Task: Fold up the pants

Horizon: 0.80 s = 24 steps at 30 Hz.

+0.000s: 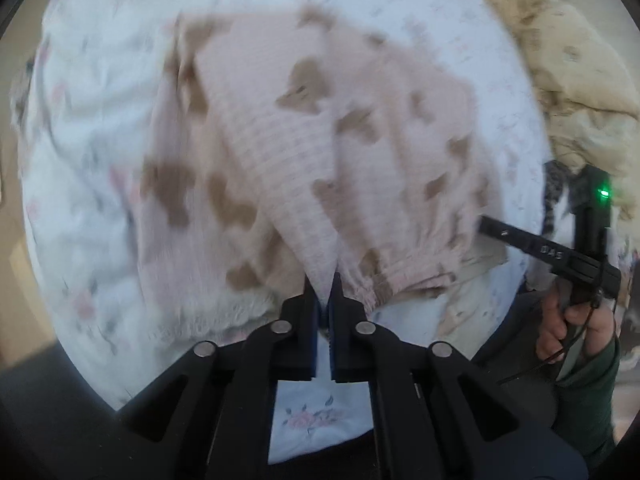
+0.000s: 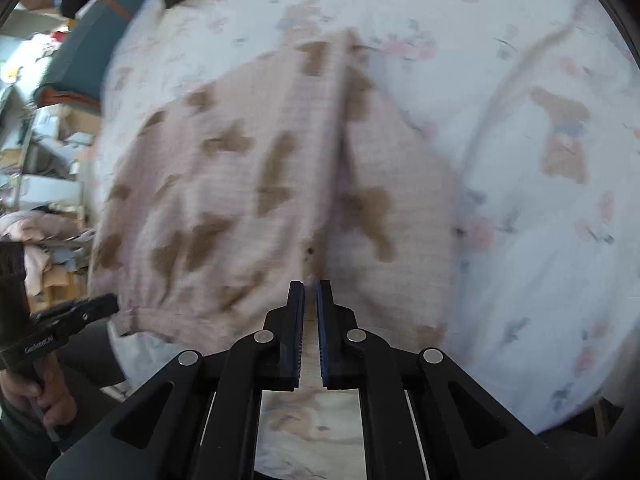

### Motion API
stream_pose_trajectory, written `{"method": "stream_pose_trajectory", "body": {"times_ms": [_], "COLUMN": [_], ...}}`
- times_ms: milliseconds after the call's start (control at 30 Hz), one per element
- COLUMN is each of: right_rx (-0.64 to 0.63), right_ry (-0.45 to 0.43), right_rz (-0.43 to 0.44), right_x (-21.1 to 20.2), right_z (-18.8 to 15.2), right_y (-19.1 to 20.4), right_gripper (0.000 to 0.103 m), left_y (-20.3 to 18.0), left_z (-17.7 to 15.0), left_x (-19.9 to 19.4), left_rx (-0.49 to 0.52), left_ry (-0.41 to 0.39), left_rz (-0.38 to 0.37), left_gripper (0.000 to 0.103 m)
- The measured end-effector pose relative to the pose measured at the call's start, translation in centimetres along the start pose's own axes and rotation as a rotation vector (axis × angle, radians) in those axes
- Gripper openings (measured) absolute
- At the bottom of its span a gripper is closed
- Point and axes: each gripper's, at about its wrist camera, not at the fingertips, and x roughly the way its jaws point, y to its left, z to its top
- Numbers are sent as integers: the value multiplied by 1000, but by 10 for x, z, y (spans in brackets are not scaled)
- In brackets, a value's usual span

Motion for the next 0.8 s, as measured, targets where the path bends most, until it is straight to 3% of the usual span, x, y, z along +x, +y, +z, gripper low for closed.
{"method": "stream_pose_trajectory", "body": {"times_ms": [33,67,100,200,267,300,333,433,533,600,667,800], "right_rx": [12,17,11,-14,-64,-88,-115,-225,-316,-317,-288,-233], "right_ry": [18,26,17,-90,-169,-172,-160,-71,7,66,95,103], "right_rz": [-22,-28,-29,29,104,139,166,179,91,-36,-107,-101], "right_x": [3,4,1,-22,-38,-38,-35,-9,17,36,43,26], "right_z": [0,-1,-1,2,4,5,7,3,-3,-7,-8,-7], "right_y": [-3,-5,-5,4,16,24,33,62,82,75,58,42], "right_gripper": [7,7,7,9,11,11,11,11,11,11,8,19], "left_y": [7,11,11,7,2,-4,-12,-33,-36,-27,-13,-1], "left_z": [-3,-5,-6,-7,-11,-13,-13,-6,-4,-4,-4,-5], "left_x": [6,8,5,-21,-46,-51,-49,-20,2,20,28,9], "left_rx": [-22,-39,-38,9,26,51,86,165,174,172,123,65], "left_ry": [38,55,40,-98,-303,-374,-396,-295,-216,-126,-69,-52], "left_rz": [20,46,66,176,288,304,296,175,226,285,301,267], "left_gripper": [23,46,53,54,54,54,54,54,54,54,57,57]}}
